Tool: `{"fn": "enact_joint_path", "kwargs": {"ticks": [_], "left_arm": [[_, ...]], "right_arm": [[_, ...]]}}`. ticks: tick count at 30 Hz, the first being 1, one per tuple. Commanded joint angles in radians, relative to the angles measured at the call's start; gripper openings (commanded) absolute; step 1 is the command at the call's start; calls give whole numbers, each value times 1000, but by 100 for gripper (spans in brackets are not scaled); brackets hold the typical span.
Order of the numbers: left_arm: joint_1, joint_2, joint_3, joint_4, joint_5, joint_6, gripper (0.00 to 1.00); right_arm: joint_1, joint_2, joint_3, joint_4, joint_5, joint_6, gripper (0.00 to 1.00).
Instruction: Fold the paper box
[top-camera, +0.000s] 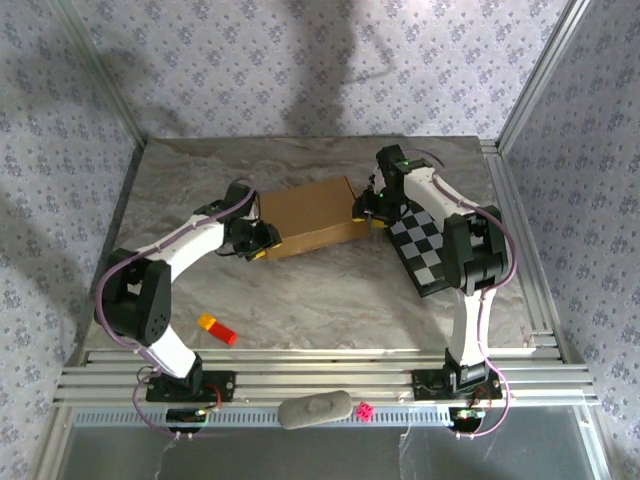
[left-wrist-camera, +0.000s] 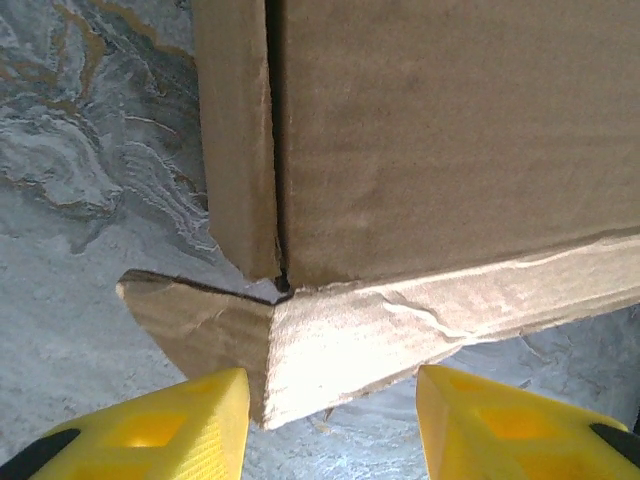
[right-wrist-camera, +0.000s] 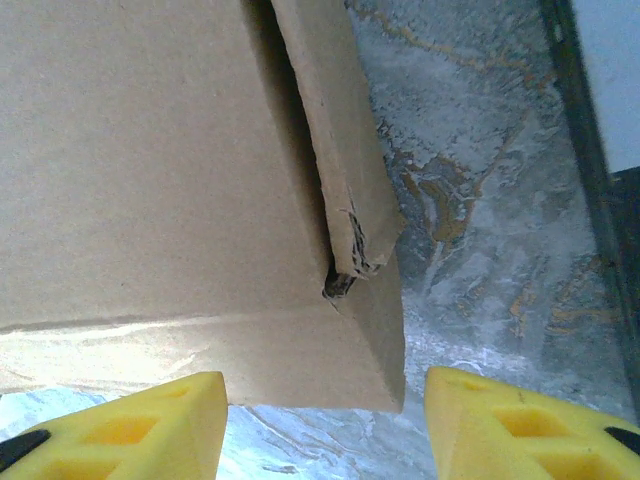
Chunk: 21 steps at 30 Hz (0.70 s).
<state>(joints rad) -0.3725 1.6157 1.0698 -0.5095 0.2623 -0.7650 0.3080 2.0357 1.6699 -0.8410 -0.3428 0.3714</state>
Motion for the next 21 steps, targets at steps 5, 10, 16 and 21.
{"fn": "enact_joint_path", "kwargs": {"ticks": [5,10,16,21], "left_arm": [[51,-23,14,-54,18,52,49],[52,29,24,-12,36,56,49],[46,58,34,31,51,47,49],[38,67,36,44,60,38,48]], "right_arm": [[-4,116,185,-68,39,-23,56],[-3,207,269,-108,24,-22,55],[3,228,270,-103,-4,-7,55],[9,224,259,-101,-16,4,54]]}}
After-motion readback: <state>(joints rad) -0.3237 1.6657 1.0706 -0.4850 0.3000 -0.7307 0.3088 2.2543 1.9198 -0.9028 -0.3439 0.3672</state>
